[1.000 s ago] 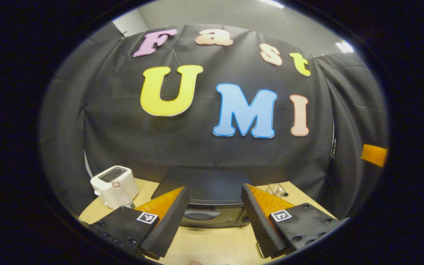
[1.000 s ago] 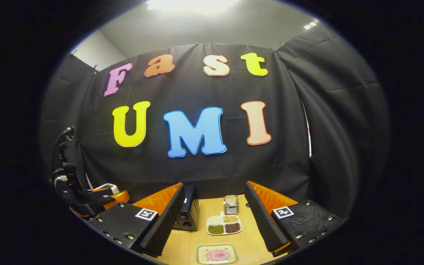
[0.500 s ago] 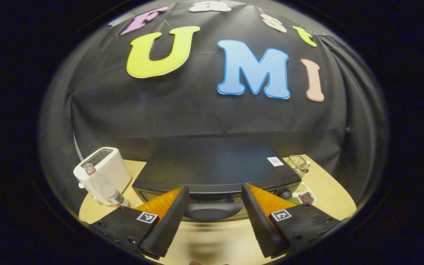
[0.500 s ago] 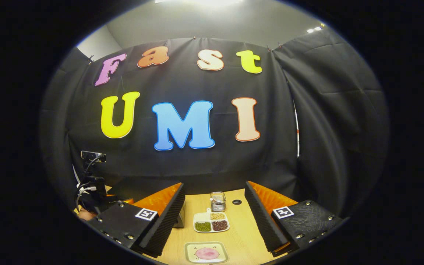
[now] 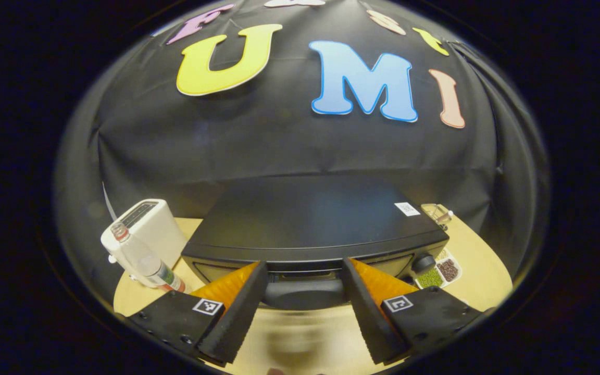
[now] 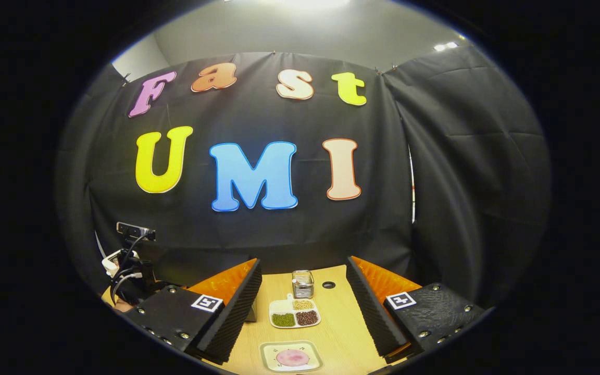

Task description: Open the electric oven with the left hand, put the food in, and close the electric oven.

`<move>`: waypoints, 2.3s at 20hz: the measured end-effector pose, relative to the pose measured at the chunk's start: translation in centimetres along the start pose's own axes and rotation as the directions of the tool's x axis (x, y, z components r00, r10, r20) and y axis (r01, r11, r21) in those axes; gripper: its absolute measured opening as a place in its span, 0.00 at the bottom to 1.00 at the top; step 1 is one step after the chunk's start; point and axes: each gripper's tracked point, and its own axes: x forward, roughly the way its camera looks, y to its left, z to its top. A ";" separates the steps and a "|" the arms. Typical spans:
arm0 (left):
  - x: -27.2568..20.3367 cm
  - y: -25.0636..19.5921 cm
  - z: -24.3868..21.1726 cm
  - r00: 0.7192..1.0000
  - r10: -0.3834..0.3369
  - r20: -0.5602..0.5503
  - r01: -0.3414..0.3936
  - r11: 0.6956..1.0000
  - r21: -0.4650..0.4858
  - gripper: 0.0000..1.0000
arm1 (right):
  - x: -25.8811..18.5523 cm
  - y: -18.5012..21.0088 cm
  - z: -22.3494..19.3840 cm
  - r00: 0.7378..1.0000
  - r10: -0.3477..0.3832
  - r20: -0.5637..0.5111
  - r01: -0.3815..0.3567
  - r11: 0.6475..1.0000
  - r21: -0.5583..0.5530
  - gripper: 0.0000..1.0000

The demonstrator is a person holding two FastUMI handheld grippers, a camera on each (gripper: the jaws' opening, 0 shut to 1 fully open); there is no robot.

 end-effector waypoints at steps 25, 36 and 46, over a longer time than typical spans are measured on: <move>-6.3 -0.7 -14.6 0.986 0.003 -0.165 0.002 1.000 0.026 0.98 | 1.8 2.1 -2.2 0.988 0.135 -0.072 -0.134 0.991 0.008 0.98; -10.5 1.6 -6.1 0.999 0.039 0.008 -0.039 0.997 -0.072 1.00 | 3.9 1.1 -10.3 0.919 0.208 -0.336 -0.209 0.977 0.034 0.98; -20.0 1.2 8.3 0.937 0.023 0.348 -0.014 0.999 -0.029 0.92 | 4.4 -1.4 -26.6 0.535 0.279 -0.797 -0.254 0.953 0.164 0.98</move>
